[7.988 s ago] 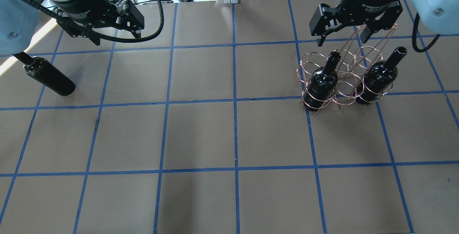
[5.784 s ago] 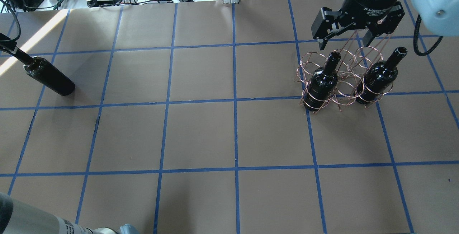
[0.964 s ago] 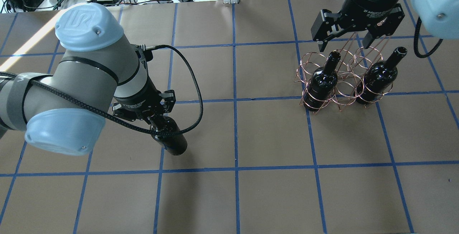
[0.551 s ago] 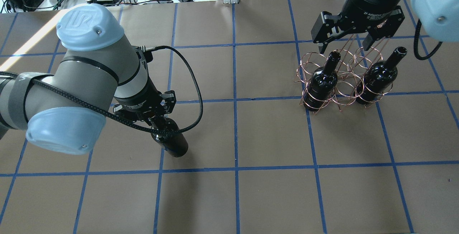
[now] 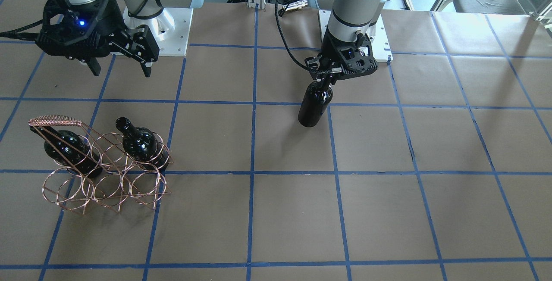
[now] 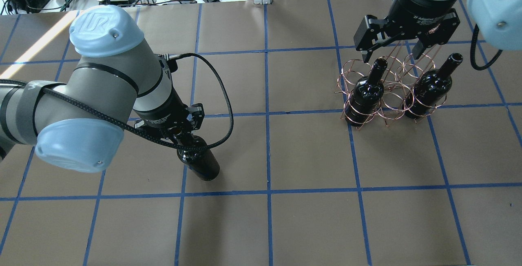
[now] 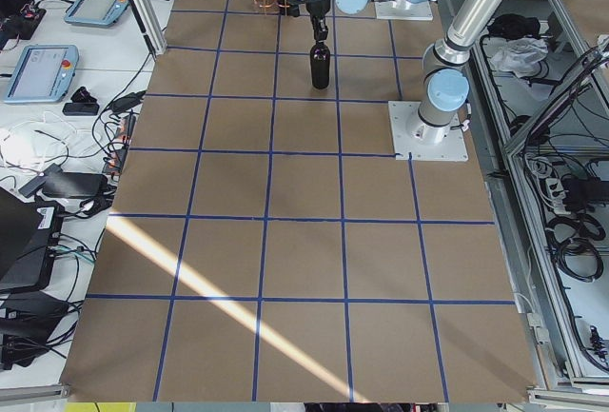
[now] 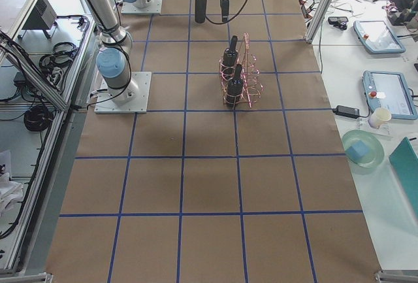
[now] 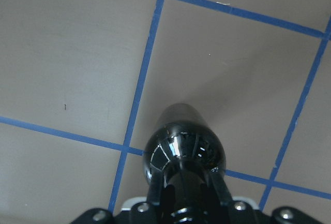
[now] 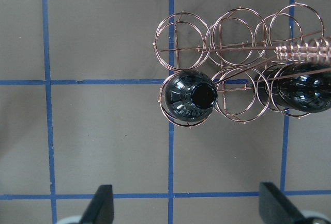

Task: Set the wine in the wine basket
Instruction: 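Reach the right gripper across and grasp the bottle from the left gripper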

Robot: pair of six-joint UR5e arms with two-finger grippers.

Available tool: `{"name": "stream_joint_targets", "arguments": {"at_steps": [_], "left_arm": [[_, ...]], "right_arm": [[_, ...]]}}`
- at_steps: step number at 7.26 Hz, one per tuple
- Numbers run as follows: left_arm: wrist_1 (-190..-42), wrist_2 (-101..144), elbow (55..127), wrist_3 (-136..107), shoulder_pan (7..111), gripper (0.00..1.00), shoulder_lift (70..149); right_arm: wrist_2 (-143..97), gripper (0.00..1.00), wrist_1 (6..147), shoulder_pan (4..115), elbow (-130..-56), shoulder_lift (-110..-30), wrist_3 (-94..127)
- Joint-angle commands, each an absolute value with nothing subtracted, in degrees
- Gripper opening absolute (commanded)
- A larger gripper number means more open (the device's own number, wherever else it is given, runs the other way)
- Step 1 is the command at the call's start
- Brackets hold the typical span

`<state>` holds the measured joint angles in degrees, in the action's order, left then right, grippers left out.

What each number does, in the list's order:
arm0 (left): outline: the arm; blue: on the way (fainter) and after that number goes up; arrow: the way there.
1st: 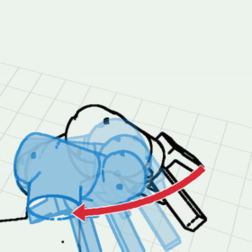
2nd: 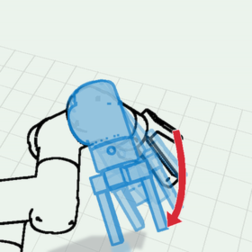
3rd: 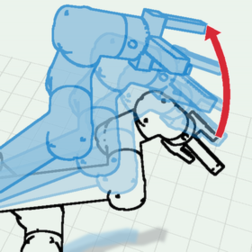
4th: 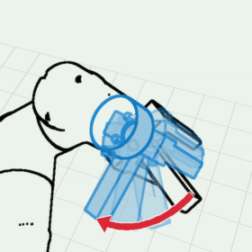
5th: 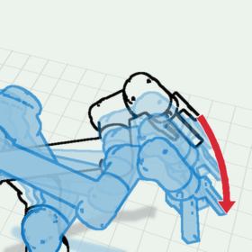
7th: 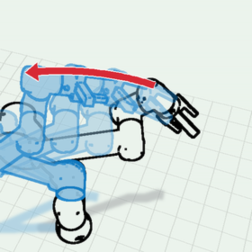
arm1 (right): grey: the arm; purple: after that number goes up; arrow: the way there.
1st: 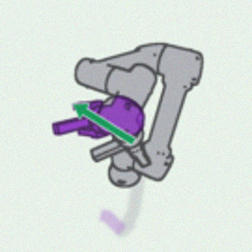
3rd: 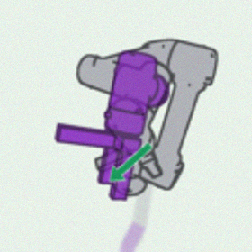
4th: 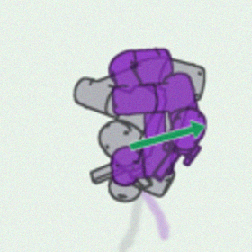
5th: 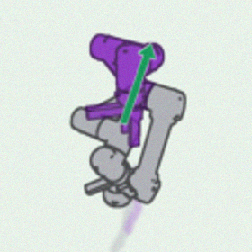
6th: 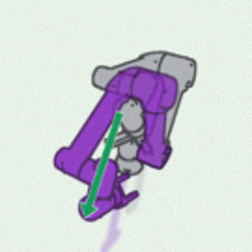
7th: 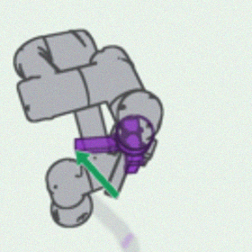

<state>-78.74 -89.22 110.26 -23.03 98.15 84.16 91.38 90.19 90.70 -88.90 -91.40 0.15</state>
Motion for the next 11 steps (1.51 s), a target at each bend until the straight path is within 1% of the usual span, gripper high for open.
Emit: {"name": "stream_joint_targets", "arguments": {"at_steps": [1,2,3,4,5,6,7,8,9,11], "left_arm": [[-78.7,-89.5,110.1,-23.2,98.9,0.33,84.4],[-78.8,-89.0,110.0,-24.4,99.2,0.76,84.4],[-78.8,-89.1,110.0,-24.6,99.2,0.92,84.4],[-78.5,-89.6,108.5,-24.3,99.2,1.0,84.1],[-80.2,-89.6,103.0,-23.8,98.1,1.0,84.2],[-86.1,-89.6,96.7,-21.6,96.3,1.0,84.5],[-89.6,-89.6,91.9,-15.9,92.9,1.0,84.5],[-93.2,-89.5,88.6,-12.9,88.3,1.0,83.9],[-95.6,-89.3,86.8,-12.3,85.5,1.0,83.6],[-96.1,-89.6,87.5,-7.9,84.0,1.0,83.1]], "right_arm": [[91.4,0.99,90.3,90.7,-89.0,-91.5,0.1],[91.5,0.99,90.3,90.7,-89.0,-91.5,0.1],[91.4,0.99,90.3,90.7,-89.0,-91.5,0.3],[91.5,0.99,90.3,90.7,-89.0,-91.4,0.1],[91.3,0.99,90.2,90.9,-89.0,-91.5,0.7],[91.3,1.0,90.3,91.6,-89.1,-91.6,0.8],[91.2,1.0,90.3,93.6,-89.1,-91.5,1.7],[91.4,0.99,90.8,98.2,-89.1,-90.8,9.1],[91.8,0.99,92.0,103.7,-89.0,-89.1,15.9],[91.3,0.99,97.5,112.0,-88.9,-86.0,26.8]]}}
